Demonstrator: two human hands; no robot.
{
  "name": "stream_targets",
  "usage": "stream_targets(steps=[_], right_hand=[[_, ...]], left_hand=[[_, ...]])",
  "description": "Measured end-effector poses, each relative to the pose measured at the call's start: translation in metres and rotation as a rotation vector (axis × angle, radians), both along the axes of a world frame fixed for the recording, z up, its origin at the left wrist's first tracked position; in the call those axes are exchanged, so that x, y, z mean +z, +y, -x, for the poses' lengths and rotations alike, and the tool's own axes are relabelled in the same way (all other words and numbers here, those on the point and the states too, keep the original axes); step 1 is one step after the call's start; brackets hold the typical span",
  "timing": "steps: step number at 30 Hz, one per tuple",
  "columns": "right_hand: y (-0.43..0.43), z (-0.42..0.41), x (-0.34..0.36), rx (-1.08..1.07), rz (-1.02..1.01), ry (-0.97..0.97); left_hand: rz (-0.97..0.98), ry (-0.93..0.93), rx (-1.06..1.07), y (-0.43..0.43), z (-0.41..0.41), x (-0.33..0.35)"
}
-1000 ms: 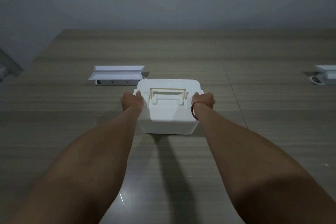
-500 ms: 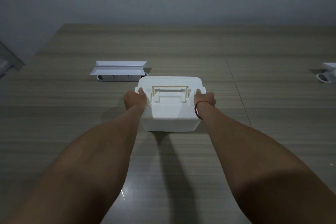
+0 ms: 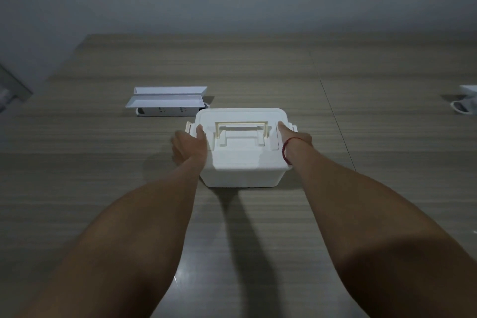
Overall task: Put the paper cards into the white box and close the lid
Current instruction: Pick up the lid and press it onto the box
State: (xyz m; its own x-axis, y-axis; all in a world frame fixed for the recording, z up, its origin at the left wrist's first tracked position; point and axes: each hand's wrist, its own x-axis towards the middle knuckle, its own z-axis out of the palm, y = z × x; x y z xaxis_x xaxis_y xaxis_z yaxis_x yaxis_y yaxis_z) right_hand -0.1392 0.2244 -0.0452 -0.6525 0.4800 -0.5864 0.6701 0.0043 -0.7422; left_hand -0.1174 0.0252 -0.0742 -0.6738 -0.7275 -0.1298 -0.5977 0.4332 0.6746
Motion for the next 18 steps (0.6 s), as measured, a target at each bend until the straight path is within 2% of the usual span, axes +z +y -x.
stream_targets(steps=[3,8,13,18], right_hand=[[-0.002,0.001,-0.002,0.001,-0.153,0.049],[0.001,-0.002,-0.008,0.047,-0.248,0.079],[-0.002,-0.003,-0.011,0.035,-0.285,0.1],[-0.006,-0.003,-0.007,0.096,-0.42,0.125]], left_hand=[[0.112,0.045,-0.007,-0.002,-0.004,0.0],[-0.062,0.104,-0.045,-0.009,-0.001,-0.006],[0.019,0.173,-0.121,-0.006,0.0,-0.003],[0.059,0.175,-0.113,-0.004,0.002,-0.001]])
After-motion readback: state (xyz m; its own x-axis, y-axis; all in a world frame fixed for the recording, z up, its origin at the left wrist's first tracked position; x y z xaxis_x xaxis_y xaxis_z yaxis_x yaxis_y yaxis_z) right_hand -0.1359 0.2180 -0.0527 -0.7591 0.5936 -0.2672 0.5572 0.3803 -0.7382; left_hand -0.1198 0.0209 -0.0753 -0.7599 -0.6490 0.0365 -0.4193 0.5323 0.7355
